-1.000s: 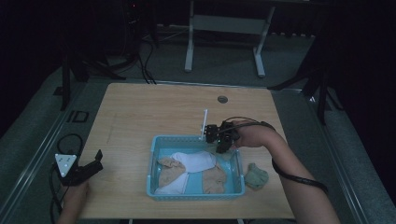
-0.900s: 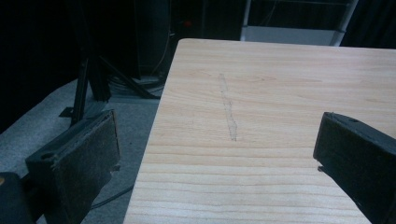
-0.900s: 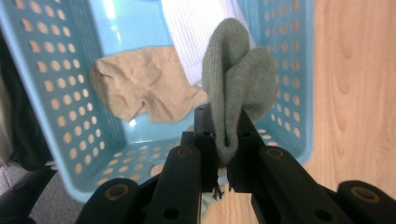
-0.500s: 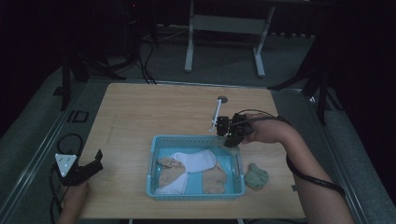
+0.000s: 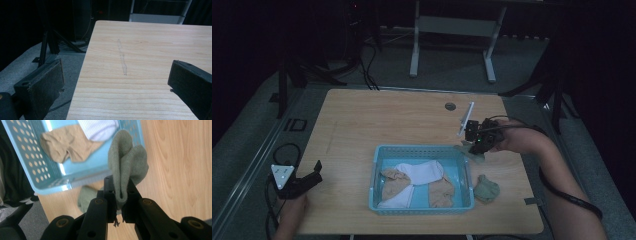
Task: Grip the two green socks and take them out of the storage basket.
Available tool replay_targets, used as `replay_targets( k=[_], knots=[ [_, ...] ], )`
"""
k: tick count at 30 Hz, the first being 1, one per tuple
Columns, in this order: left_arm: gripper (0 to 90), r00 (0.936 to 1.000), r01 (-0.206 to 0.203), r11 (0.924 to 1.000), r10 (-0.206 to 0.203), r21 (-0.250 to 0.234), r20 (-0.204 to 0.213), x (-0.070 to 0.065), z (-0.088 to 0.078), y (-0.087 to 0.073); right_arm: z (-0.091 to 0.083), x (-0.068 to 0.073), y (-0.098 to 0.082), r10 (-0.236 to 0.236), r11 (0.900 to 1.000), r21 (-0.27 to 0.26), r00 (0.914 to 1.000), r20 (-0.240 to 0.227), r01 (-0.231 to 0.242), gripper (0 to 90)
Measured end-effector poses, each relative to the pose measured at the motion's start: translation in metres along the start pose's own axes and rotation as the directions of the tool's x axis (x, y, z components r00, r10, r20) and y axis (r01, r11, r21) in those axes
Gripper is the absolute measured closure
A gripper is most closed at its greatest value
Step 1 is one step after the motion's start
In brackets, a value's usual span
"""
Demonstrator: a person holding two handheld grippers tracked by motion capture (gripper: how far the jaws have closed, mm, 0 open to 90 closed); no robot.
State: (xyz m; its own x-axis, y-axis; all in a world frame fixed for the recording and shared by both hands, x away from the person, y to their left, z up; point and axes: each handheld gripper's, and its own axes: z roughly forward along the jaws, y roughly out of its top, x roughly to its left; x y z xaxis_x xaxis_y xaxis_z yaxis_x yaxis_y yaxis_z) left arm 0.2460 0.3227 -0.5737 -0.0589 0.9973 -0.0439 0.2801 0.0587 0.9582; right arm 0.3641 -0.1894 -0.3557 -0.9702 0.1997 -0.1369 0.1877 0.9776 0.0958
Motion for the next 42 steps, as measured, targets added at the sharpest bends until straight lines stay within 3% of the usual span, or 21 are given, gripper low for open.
replay_targets(
  k=[12, 16, 18, 25, 36, 42],
  knots=[
    [0.7, 1.0, -0.004, 1.0, 0.004, 0.0, -0.004, -0.001, 0.0, 0.0, 0.016, -0.012, -0.057, 0.115, 0.992, 0.055, 0.9934, 0.001, -0.115, 83.9],
    [0.7, 1.0, -0.008, 1.0, 0.008, 0.003, -0.005, -0.001, 0.0, 0.0, 0.022, -0.015, -0.069, 0.145, 0.989, 0.042, 0.9893, -0.007, -0.145, 83.9],
    [0.7, 1.0, -0.007, 1.0, 0.008, 0.005, -0.003, -0.001, 0.0, 0.0, 0.024, -0.016, -0.07, 0.151, 0.988, 0.035, 0.9886, -0.008, -0.15, 83.9],
    [0.7, 1.0, -0.008, 0.9999, 0.008, 0.006, -0.003, -0.001, 0.0, 0.0, 0.062, -0.025, -0.078, 0.183, 0.982, 0.053, 0.983, -0.016, -0.182, 83.7],
    [0.7, 1.0, -0.008, 1.0, 0.008, 0.004, 0.0, -0.001, 0.0, 0.0, 0.116, -0.043, -0.074, 0.232, 0.97, 0.077, 0.9728, -0.002, -0.231, 83.6],
    [0.7, 1.0, -0.008, 1.0, 0.008, 0.004, 0.0, -0.001, 0.0, 0.0, 0.138, -0.041, -0.07, 0.238, 0.969, 0.071, 0.9709, -0.028, -0.235, 82.6]
  ],
)
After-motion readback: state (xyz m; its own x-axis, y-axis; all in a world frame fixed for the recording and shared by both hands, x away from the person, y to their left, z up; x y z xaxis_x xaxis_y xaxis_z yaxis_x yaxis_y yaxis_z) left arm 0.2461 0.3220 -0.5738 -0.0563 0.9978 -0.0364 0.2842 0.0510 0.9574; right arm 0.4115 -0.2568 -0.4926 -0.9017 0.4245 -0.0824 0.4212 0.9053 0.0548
